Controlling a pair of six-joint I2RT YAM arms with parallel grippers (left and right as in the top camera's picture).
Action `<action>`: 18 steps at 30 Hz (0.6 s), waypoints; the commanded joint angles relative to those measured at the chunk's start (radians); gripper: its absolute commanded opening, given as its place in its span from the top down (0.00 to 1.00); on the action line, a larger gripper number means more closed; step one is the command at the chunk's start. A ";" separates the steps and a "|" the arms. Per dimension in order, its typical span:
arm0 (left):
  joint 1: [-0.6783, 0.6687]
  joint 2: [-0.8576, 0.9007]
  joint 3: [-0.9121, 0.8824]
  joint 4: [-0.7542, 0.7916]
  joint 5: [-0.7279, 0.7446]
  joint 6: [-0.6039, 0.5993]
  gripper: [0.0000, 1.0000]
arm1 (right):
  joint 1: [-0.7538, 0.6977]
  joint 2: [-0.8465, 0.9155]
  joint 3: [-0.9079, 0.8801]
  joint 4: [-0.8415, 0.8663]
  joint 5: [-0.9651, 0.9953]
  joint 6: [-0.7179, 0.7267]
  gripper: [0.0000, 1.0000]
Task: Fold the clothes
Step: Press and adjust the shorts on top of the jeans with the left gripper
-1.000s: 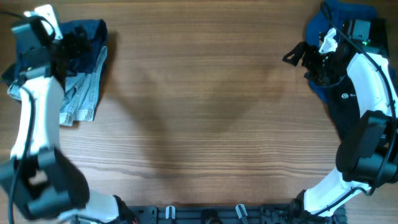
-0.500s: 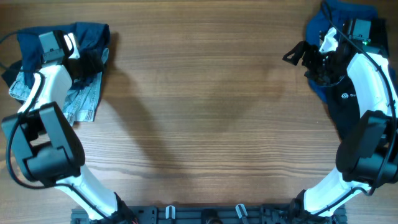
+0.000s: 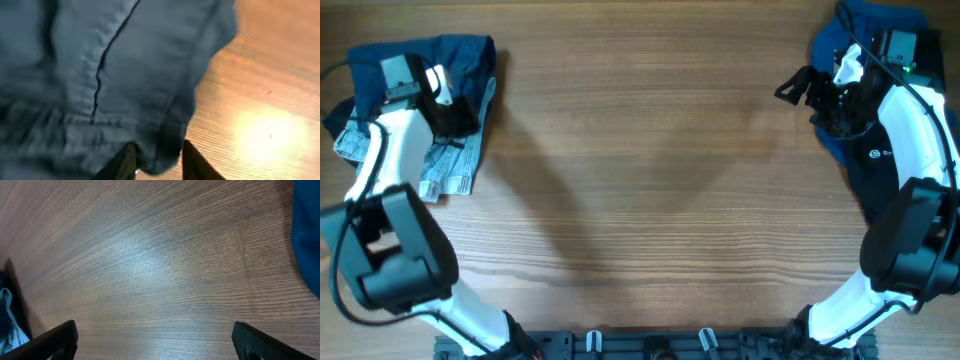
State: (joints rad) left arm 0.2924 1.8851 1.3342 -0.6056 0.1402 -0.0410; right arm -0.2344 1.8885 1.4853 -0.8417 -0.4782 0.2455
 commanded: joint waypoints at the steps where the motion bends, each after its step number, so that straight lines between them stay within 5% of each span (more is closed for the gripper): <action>1: -0.042 0.090 -0.006 0.023 0.078 0.065 0.77 | 0.003 0.004 -0.001 -0.001 -0.016 -0.007 0.00; 5: -0.065 0.093 -0.005 0.035 0.076 0.086 0.94 | 0.003 0.004 -0.001 -0.002 -0.016 -0.008 0.00; 12: -0.063 -0.178 -0.004 -0.020 -0.003 0.075 0.89 | 0.003 0.004 -0.001 0.007 -0.016 -0.010 0.01; 18: 0.079 -0.350 -0.005 -0.099 -0.191 -0.164 0.93 | 0.003 0.004 -0.001 0.013 -0.015 -0.010 0.01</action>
State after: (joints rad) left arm 0.2821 1.5459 1.3285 -0.6758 0.0219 -0.0826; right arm -0.2344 1.8885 1.4853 -0.8333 -0.4782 0.2455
